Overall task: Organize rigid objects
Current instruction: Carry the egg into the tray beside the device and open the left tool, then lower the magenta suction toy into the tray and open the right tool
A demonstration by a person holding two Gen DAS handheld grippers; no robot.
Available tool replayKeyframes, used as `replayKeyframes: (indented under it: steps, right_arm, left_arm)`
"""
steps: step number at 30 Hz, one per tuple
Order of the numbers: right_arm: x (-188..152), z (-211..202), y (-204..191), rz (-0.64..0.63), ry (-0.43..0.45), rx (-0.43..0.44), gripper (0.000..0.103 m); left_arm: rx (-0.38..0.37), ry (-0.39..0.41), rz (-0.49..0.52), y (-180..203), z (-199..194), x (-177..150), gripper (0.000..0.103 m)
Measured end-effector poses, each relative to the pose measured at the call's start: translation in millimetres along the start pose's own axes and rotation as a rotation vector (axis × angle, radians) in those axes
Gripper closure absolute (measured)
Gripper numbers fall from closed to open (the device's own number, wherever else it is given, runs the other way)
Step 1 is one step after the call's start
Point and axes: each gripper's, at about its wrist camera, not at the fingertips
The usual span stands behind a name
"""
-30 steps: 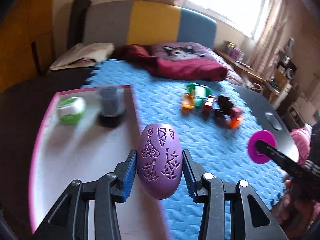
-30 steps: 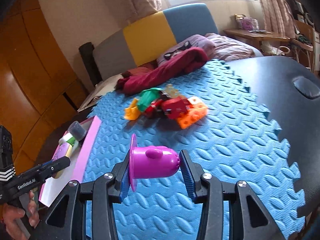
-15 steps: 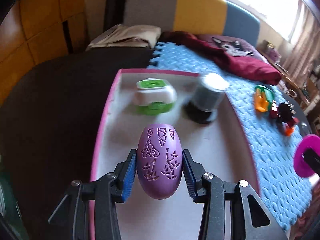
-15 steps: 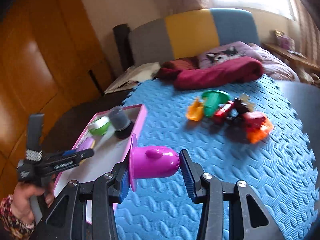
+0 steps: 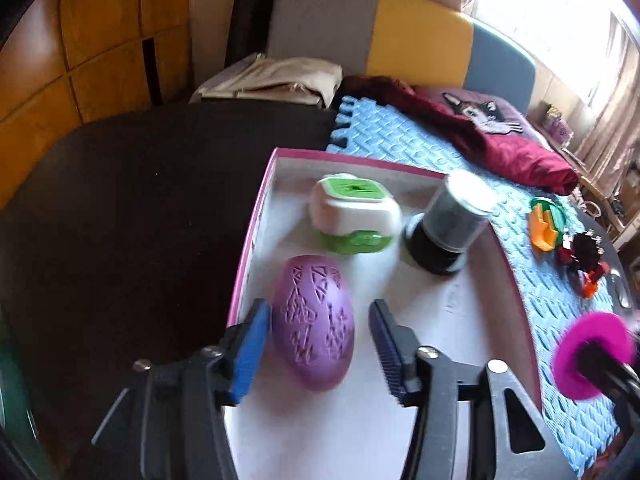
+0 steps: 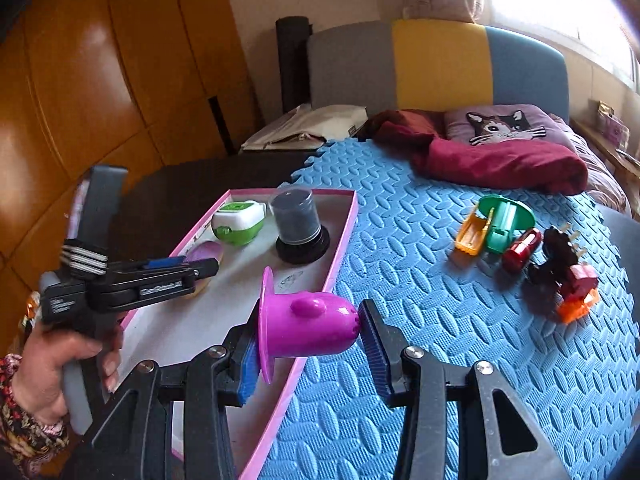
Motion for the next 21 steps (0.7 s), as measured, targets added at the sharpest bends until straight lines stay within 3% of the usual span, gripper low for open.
replayKeyframes:
  steps: [1, 5, 13, 21]
  right_arm:
    - [0, 3, -2, -0.008, -0.005, -0.002, 0.058]
    - [3, 11, -9, -0.038, -0.019, -0.004, 0.058]
    - [16, 31, -45, -0.197, -0.03, -0.03, 0.058]
    - [23, 64, -102, -0.56, 0.012, -0.239, 0.058]
  left_arm:
    - [0.024, 0.022, 0.006, 2, -8, -4, 0.035]
    - [0.016, 0.075, -0.034, 1, -31, -15, 0.029]
    - [0.01, 0.134, -0.116, -6, -62, -37, 0.022]
    - [0.035, 0.13, -0.172, -24, -75, -52, 0.021]
Point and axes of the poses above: each gripper's, at about its wrist camera, not at the fingertips, and z roughly the way its jaws point, y to its right, x to its top, and after that the axes turned 9 degrees about -x, right-handed
